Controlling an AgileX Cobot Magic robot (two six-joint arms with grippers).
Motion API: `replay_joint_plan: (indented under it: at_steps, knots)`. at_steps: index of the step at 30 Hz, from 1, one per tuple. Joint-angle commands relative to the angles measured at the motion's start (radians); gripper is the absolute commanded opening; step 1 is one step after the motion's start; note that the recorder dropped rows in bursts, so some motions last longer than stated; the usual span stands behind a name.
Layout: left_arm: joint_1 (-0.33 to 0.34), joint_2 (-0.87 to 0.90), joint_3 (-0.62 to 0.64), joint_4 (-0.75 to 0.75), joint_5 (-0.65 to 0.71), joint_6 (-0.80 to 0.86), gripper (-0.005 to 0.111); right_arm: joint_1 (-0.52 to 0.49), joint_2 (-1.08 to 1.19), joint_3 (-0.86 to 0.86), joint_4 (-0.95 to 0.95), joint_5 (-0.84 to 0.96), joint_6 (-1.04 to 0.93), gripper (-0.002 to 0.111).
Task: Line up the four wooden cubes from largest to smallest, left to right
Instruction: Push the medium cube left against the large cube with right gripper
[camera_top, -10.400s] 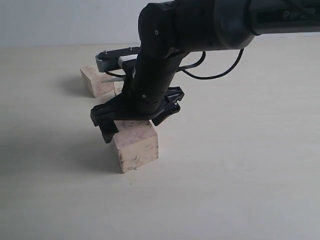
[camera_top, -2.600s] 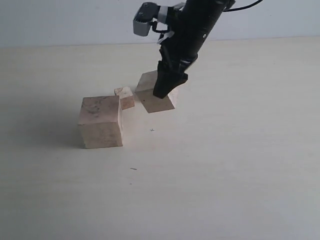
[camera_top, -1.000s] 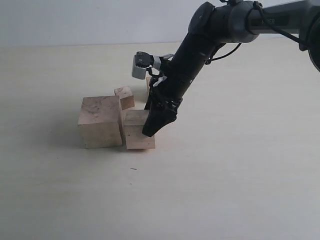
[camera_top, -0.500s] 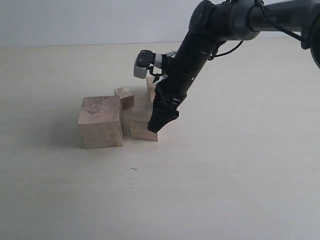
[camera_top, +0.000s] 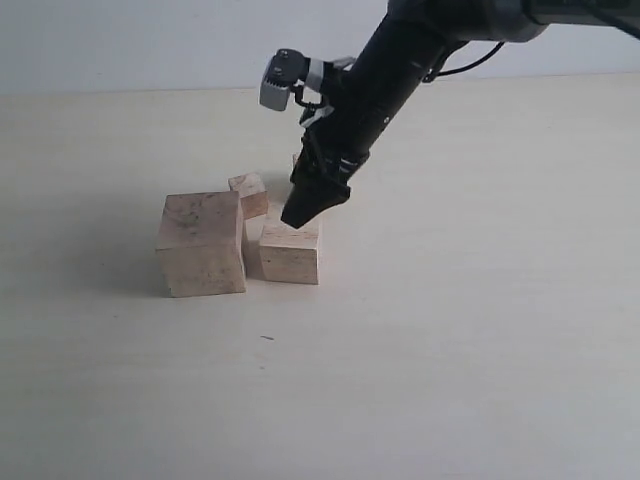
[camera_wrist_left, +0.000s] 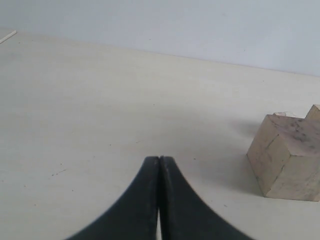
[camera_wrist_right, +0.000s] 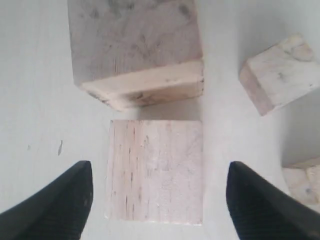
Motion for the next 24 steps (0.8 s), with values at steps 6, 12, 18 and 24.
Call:
replay_joint_plan:
  at_steps: [6,12,18,24]
  knots:
    - [-0.001,-0.004,0.004,-0.005,-0.006,0.003,0.000,0.000,-0.115,-0.006,-0.394,0.026,0.387,0.065]
    - [-0.001,-0.004,0.004,-0.005,-0.006,0.003,0.000,0.000,-0.104,-0.006,-0.455,0.018,0.554,0.058]
    - [-0.001,-0.004,0.004,-0.005,-0.006,0.003,0.000,0.000,-0.001,-0.004,-0.424,0.018,0.554,0.058]
    - [-0.001,-0.004,0.004,-0.005,-0.006,0.003,0.000,0.004,0.071,-0.004,-0.281,0.006,0.510,0.053]
